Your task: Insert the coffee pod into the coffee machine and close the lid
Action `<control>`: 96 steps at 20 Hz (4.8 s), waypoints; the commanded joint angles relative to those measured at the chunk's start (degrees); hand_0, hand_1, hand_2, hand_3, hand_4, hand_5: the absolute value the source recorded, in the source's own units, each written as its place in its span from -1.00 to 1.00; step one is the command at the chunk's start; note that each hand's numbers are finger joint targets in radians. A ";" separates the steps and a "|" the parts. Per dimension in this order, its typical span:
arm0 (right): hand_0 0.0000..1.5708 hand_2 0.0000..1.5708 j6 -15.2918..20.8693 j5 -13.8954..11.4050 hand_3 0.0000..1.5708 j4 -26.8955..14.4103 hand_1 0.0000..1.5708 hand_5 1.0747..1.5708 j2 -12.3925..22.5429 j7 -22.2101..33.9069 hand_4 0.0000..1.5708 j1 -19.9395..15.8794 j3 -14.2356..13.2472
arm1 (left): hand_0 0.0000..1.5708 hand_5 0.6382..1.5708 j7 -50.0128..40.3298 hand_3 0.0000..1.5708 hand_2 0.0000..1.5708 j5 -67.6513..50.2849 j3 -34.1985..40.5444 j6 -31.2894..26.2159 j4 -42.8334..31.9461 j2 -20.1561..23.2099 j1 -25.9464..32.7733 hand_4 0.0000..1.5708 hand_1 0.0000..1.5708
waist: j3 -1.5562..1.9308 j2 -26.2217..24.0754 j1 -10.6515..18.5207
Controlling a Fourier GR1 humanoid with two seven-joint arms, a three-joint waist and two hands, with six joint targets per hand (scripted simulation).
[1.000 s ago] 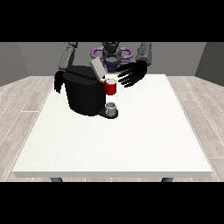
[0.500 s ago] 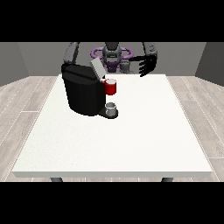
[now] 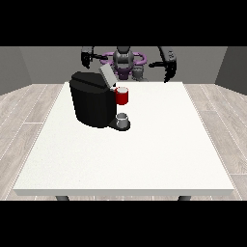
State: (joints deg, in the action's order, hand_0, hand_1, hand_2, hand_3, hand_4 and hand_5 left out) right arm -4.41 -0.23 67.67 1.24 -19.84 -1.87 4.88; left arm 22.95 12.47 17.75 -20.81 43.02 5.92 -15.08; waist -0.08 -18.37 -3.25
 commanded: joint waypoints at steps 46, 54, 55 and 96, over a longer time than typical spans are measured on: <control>-1.00 -1.00 16.29 -7.88 -1.00 -4.29 -1.00 1.00 1.94 8.69 -0.44 -34.01 -10.37 | -1.00 1.00 4.95 -1.00 -1.00 -7.73 -8.46 -2.25 24.58 0.74 6.85 -0.54 -1.00 | 0.08 24.66 10.28; -1.00 -1.00 15.96 -7.60 -1.00 -6.54 -1.00 1.00 4.19 8.51 -0.50 -36.83 -11.83 | -1.00 1.00 6.24 -1.00 -1.00 -10.25 -7.38 -5.55 22.33 2.64 7.28 -0.53 -1.00 | 0.07 26.37 11.99; -1.00 -1.00 15.41 -8.34 -1.00 -8.20 -1.00 1.00 3.02 6.54 -0.51 -34.80 -10.26 | -1.00 1.00 -1.03 -1.00 -1.00 -11.32 -8.49 -4.81 26.51 1.12 6.35 -0.56 -1.00 | 0.10 24.18 12.94; -1.00 -1.00 16.56 -2.46 -1.00 -5.11 -1.00 1.00 -1.24 2.26 -0.41 -34.69 20.25 | -1.00 1.00 10.37 -1.00 -1.00 -9.10 -10.05 -4.06 11.11 0.48 2.62 -0.79 -1.00 | 0.10 23.37 16.36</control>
